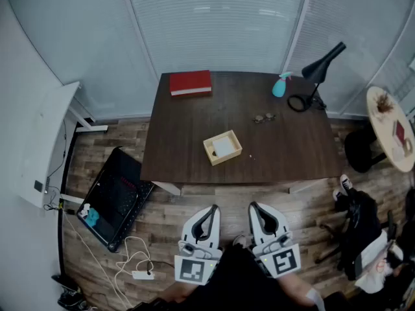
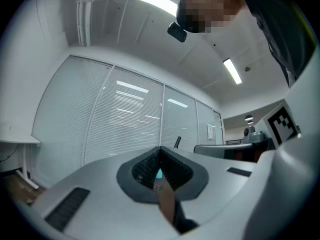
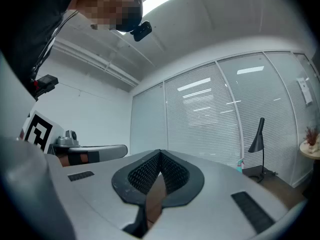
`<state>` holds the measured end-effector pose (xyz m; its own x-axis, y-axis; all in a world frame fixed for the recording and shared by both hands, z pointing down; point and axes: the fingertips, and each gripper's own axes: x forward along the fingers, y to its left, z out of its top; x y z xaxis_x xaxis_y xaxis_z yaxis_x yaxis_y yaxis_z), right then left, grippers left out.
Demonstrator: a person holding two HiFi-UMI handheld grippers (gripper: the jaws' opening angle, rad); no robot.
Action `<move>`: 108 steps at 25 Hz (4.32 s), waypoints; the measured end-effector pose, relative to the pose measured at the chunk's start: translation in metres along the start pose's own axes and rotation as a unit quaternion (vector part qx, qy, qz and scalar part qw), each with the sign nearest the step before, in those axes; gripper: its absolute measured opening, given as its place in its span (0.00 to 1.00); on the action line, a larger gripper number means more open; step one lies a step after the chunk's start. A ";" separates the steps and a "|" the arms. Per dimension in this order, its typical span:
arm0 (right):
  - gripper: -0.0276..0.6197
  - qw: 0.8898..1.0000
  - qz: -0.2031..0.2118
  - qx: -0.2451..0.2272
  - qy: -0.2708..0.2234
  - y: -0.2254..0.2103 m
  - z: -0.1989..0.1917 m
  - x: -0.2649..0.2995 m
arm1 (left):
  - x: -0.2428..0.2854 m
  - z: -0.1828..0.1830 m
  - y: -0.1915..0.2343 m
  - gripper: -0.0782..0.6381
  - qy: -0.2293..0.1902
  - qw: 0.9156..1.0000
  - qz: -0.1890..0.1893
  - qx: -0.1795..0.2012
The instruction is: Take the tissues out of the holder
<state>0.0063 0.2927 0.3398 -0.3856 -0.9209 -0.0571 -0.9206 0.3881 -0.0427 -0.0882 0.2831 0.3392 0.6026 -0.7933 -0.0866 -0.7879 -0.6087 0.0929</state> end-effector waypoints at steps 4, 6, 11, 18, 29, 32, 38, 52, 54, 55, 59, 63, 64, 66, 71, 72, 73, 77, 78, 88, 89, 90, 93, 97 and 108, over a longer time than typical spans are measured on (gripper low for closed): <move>0.06 1.000 0.003 0.002 -0.004 -0.008 0.001 -0.006 | 0.007 -0.002 -0.009 0.11 0.000 1.000 -0.003 -0.004; 0.06 1.000 0.004 0.009 -0.007 -0.012 0.001 -0.011 | 0.009 -0.003 -0.015 0.11 -0.004 1.000 -0.008 -0.007; 0.06 1.000 0.004 0.004 -0.005 -0.023 0.001 -0.024 | 0.016 0.000 -0.036 0.11 -0.014 1.000 -0.019 -0.003; 0.06 1.000 0.001 -0.002 -0.015 -0.036 0.005 -0.042 | 0.016 -0.007 -0.054 0.11 -0.001 1.000 -0.010 0.006; 0.06 0.999 0.015 0.005 -0.041 -0.066 0.015 -0.070 | 0.020 -0.011 -0.081 0.11 0.009 0.999 0.017 0.034; 0.06 0.999 0.012 0.002 -0.038 -0.079 0.013 -0.076 | 0.025 -0.010 -0.087 0.11 0.005 0.999 0.017 0.035; 0.06 0.998 0.028 0.007 -0.047 -0.082 0.012 -0.085 | 0.025 -0.010 -0.102 0.11 0.006 0.999 0.024 0.048; 0.06 0.998 0.049 0.001 -0.032 -0.077 0.003 -0.078 | 0.026 -0.008 -0.098 0.11 -0.015 0.999 0.029 0.022; 0.06 0.999 0.045 -0.002 -0.029 -0.080 0.001 -0.072 | 0.032 -0.008 -0.095 0.11 -0.018 0.999 0.030 0.021; 0.06 0.999 0.043 -0.003 -0.028 -0.082 0.000 -0.069 | 0.036 -0.008 -0.095 0.11 -0.020 0.999 0.029 0.021; 0.06 0.999 0.032 -0.014 -0.016 -0.090 -0.005 -0.050 | 0.057 -0.011 -0.094 0.11 -0.021 0.999 0.013 0.024; 0.06 1.000 0.021 -0.005 -0.007 -0.098 -0.011 -0.021 | 0.076 -0.018 -0.076 0.11 -0.013 1.000 0.010 0.026; 0.06 1.000 0.020 -0.004 -0.004 -0.099 -0.013 -0.013 | 0.081 -0.019 -0.069 0.11 -0.010 1.000 0.010 0.027; 0.06 1.000 0.017 -0.006 0.003 -0.101 -0.017 0.004 | 0.090 -0.022 -0.053 0.11 -0.005 1.000 0.012 0.028; 0.06 1.000 0.011 -0.013 0.009 -0.107 -0.023 0.054 | 0.120 -0.025 -0.008 0.11 0.002 0.999 0.013 0.029; 0.06 1.000 0.009 -0.013 0.012 -0.108 -0.024 0.064 | 0.127 -0.025 0.000 0.11 0.002 1.000 0.013 0.026; 0.06 1.000 0.007 -0.012 0.016 -0.110 -0.025 0.074 | 0.133 -0.025 0.007 0.11 0.002 1.000 0.014 0.020; 0.06 0.999 0.011 0.029 0.026 -0.114 -0.021 0.110 | 0.153 -0.023 0.032 0.11 0.005 1.000 0.016 0.002; 0.06 0.999 0.014 0.039 0.026 -0.113 -0.019 0.119 | 0.158 -0.023 0.039 0.11 0.005 1.000 0.017 0.001; 0.06 0.998 0.020 -0.025 0.044 -0.108 -0.031 0.190 | 0.188 -0.038 0.109 0.11 0.020 0.999 0.034 -0.026; 0.06 0.999 0.018 -0.022 0.045 -0.110 -0.033 0.196 | 0.192 -0.039 0.113 0.11 0.022 0.999 0.033 -0.028; 0.06 0.999 0.015 -0.018 0.046 -0.113 -0.035 0.202 | 0.196 -0.040 0.115 0.11 0.023 0.999 0.031 -0.029; 0.06 0.999 0.009 -0.005 0.047 -0.123 -0.038 0.216 | 0.209 -0.037 0.121 0.11 0.018 0.999 0.023 -0.029; 0.06 0.998 -0.017 0.006 0.053 -0.136 -0.041 0.228 | 0.221 -0.035 0.138 0.11 0.015 0.999 0.017 -0.031; 0.06 0.997 -0.036 0.000 0.074 -0.135 -0.058 0.270 | 0.240 -0.047 0.182 0.11 0.022 0.999 0.001 -0.030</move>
<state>0.0233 -0.0106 0.3883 -0.3236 -0.9415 0.0942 -0.9461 0.3210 -0.0420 -0.0808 -0.0185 0.3818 0.6078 -0.7930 -0.0423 -0.7804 -0.6063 0.1527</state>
